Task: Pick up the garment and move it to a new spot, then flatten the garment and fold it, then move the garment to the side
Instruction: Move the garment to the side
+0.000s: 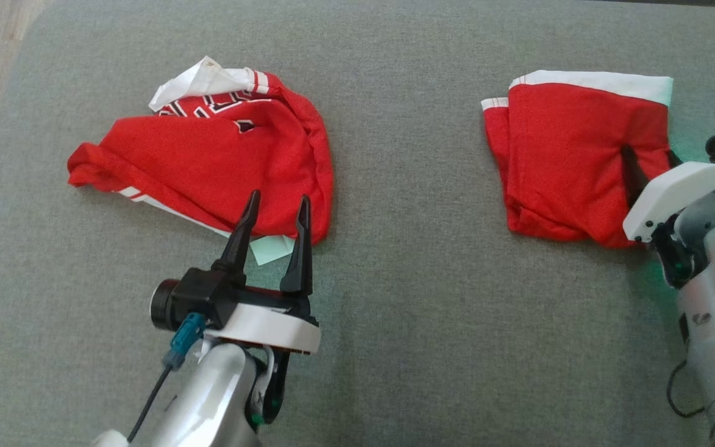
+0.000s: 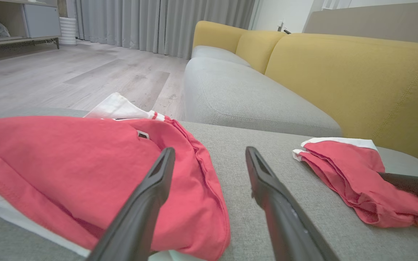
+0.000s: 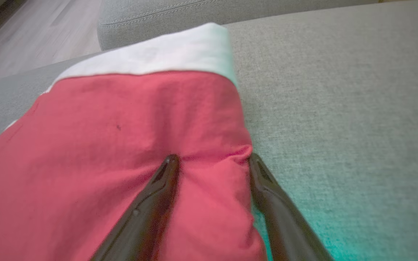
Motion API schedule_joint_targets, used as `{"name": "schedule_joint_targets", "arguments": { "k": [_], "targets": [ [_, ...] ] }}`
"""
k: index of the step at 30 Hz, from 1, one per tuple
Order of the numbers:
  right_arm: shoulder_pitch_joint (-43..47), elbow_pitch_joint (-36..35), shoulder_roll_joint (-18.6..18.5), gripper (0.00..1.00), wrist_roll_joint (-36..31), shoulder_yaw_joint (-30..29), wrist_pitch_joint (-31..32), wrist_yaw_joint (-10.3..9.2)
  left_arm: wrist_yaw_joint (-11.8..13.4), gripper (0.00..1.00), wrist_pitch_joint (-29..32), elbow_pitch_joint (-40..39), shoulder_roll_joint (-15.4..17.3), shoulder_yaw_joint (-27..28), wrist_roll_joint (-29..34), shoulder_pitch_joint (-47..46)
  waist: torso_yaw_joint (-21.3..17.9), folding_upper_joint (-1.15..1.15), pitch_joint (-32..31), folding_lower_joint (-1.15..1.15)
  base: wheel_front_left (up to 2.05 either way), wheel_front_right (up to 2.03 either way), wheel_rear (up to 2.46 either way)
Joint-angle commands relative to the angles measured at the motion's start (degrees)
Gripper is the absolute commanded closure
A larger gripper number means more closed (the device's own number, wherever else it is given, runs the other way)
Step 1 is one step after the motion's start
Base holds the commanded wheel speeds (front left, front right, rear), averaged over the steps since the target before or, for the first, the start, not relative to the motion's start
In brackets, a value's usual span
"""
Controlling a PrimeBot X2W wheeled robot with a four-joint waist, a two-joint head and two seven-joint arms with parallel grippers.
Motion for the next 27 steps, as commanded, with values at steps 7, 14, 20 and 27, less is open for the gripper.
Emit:
{"name": "schedule_joint_targets", "arguments": {
  "k": [7,14,20,27],
  "targets": [
    [-0.35,0.73,-2.93,1.00,2.70,9.14,-2.20,-0.04,0.50,0.00,-0.37,-0.91,0.31,2.29,-0.09,-1.00,-1.15,0.00,-1.88,0.00,0.00,0.00,0.00],
    [1.12,-0.43,-8.00,1.00,2.79,18.61,-2.80,-0.04,0.21,0.00,-0.37,-0.56,0.31,3.31,0.20,0.01,-2.99,0.00,-4.53,0.00,0.00,0.00,0.00],
    [3.16,-1.90,-18.11,1.00,4.82,25.26,-1.53,-0.04,0.04,0.00,-0.37,-0.95,0.31,4.19,0.45,0.62,-4.14,0.00,-5.18,0.00,0.00,0.00,0.00],
    [3.82,-1.31,-31.30,1.00,4.50,28.52,0.54,-0.04,-0.03,0.00,-0.37,-2.65,0.31,4.14,0.63,-0.24,-3.91,0.00,-1.50,0.00,0.00,0.00,0.00]
  ]
}}
